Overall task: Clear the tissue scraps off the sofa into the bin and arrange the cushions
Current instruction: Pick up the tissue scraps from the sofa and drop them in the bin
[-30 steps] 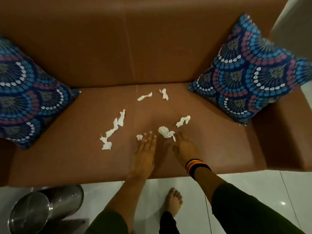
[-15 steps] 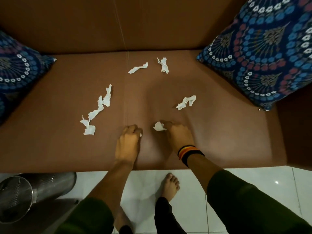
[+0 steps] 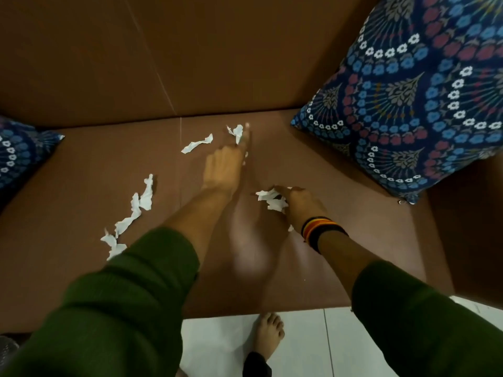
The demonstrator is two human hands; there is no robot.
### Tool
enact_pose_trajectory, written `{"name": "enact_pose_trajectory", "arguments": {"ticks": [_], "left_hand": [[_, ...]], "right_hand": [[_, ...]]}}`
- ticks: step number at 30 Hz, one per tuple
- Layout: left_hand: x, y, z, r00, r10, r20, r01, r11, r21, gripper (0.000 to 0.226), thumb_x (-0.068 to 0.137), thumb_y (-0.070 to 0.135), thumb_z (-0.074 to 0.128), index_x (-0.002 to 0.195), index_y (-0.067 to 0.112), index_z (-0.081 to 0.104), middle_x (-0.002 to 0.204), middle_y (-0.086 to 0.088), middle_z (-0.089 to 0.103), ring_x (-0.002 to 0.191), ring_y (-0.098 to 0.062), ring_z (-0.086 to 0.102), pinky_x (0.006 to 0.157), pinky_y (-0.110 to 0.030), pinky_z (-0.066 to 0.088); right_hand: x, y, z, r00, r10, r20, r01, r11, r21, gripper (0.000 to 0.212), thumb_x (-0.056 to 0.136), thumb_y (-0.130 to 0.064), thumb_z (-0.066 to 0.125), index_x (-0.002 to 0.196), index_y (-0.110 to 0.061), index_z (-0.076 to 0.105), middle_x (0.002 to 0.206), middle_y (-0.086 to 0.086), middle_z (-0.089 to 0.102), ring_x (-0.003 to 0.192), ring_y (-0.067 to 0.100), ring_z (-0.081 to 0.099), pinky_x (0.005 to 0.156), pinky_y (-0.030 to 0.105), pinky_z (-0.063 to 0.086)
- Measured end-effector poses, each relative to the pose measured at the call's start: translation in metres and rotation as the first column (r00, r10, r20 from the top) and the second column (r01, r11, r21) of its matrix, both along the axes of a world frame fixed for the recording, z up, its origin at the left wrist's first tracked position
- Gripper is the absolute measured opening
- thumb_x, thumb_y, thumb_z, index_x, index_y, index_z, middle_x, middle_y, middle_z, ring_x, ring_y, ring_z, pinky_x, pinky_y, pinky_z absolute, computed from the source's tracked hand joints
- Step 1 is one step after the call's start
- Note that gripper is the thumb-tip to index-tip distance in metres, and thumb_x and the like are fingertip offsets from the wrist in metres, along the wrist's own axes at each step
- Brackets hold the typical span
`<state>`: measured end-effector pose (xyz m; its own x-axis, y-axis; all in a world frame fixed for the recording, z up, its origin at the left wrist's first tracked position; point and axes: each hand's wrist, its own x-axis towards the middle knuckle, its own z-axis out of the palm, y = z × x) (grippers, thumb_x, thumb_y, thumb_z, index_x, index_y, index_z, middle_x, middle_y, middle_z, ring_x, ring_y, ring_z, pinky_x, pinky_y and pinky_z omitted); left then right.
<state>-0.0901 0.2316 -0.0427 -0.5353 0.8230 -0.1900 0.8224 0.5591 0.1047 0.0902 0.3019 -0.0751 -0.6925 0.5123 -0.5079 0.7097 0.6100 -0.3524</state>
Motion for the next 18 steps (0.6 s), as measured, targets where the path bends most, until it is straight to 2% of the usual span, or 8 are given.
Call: {"name": "enact_pose_trajectory", "arguments": {"ticks": [1,2,4,7,11,15,16,18], "left_hand": [[-0.008,0.012,-0.005,1.0,-0.009,-0.016,0.009,1.0,0.001,0.088,0.09,-0.008,0.055,0.164,0.019,0.014,0.094,-0.012,0.068,0.087,-0.038,0.069,0.068,-0.044,0.047],[-0.015,0.022,-0.011,0.999,-0.017,-0.032,0.016,1.0,-0.011,0.094,0.09,-0.009,0.056,0.164,0.019,0.007,0.101,-0.016,0.07,0.092,-0.04,0.07,0.07,-0.045,0.048],[-0.023,0.035,-0.021,0.998,-0.002,-0.064,-0.001,0.999,-0.053,0.083,0.09,-0.01,0.056,0.162,0.014,0.02,0.113,-0.021,0.07,0.104,-0.041,0.069,0.078,-0.047,0.052],[-0.02,0.041,-0.025,0.997,0.04,-0.063,-0.044,0.997,-0.065,0.043,0.093,-0.006,0.057,0.135,0.005,0.057,0.118,-0.021,0.069,0.106,-0.041,0.07,0.084,-0.046,0.055],[-0.012,0.02,-0.015,0.999,0.035,-0.016,-0.037,0.997,-0.075,0.031,0.094,-0.001,0.06,0.123,0.01,0.068,0.115,-0.016,0.07,0.101,-0.038,0.072,0.075,-0.042,0.055],[0.002,-0.048,0.002,0.989,0.143,0.043,-0.145,0.989,0.038,0.019,0.1,0.02,0.06,0.115,0.015,0.071,0.124,-0.008,0.062,0.109,-0.031,0.065,0.075,-0.044,0.058],[0.006,-0.071,0.006,0.981,0.18,0.078,-0.185,0.981,0.065,0.019,0.098,0.017,0.062,0.113,0.012,0.072,0.128,-0.008,0.059,0.111,-0.032,0.063,0.076,-0.045,0.058],[0.014,-0.122,0.016,0.938,0.282,0.201,-0.305,0.948,0.094,0.02,0.093,0.01,0.063,0.11,0.011,0.075,0.125,-0.01,0.066,0.105,-0.035,0.069,0.079,-0.044,0.059]], "right_hand": [[0.003,-0.001,-0.006,0.999,-0.018,-0.038,0.018,1.0,-0.002,0.061,0.089,-0.008,0.064,0.143,-0.03,0.047,0.128,0.009,0.064,0.108,0.029,0.065,0.088,0.039,0.056],[0.006,-0.004,-0.011,0.995,-0.041,-0.086,0.041,0.999,0.003,0.056,0.088,-0.009,0.064,0.139,-0.03,0.052,0.126,0.008,0.065,0.106,0.029,0.066,0.085,0.037,0.055],[0.014,-0.009,-0.018,0.981,-0.071,-0.181,0.078,0.996,0.033,0.045,0.088,-0.012,0.065,0.13,-0.025,0.062,0.116,0.01,0.068,0.098,0.032,0.068,0.078,0.036,0.054],[0.022,-0.02,-0.017,0.969,-0.112,-0.218,0.131,0.989,0.075,0.032,0.088,-0.015,0.068,0.12,-0.019,0.069,0.101,0.011,0.068,0.084,0.034,0.069,0.069,0.033,0.051],[0.027,-0.037,-0.002,0.957,-0.192,-0.216,0.205,0.978,0.038,0.02,0.089,-0.012,0.066,0.107,-0.015,0.074,0.098,0.01,0.066,0.08,0.032,0.067,0.067,0.033,0.053],[0.026,-0.061,0.019,0.935,-0.255,-0.245,0.253,0.967,-0.042,0.012,0.088,-0.007,0.069,0.095,-0.011,0.078,0.123,0.004,0.061,0.09,0.028,0.069,0.079,0.038,0.059],[0.023,-0.069,0.024,0.929,-0.257,-0.266,0.254,0.966,-0.047,0.012,0.087,-0.006,0.07,0.094,-0.011,0.078,0.122,0.004,0.063,0.091,0.027,0.069,0.08,0.038,0.059],[0.012,-0.085,0.034,0.932,-0.251,-0.261,0.246,0.968,-0.052,0.011,0.086,-0.003,0.068,0.088,-0.008,0.078,0.1,0.007,0.072,0.084,0.029,0.07,0.074,0.04,0.06]]}}
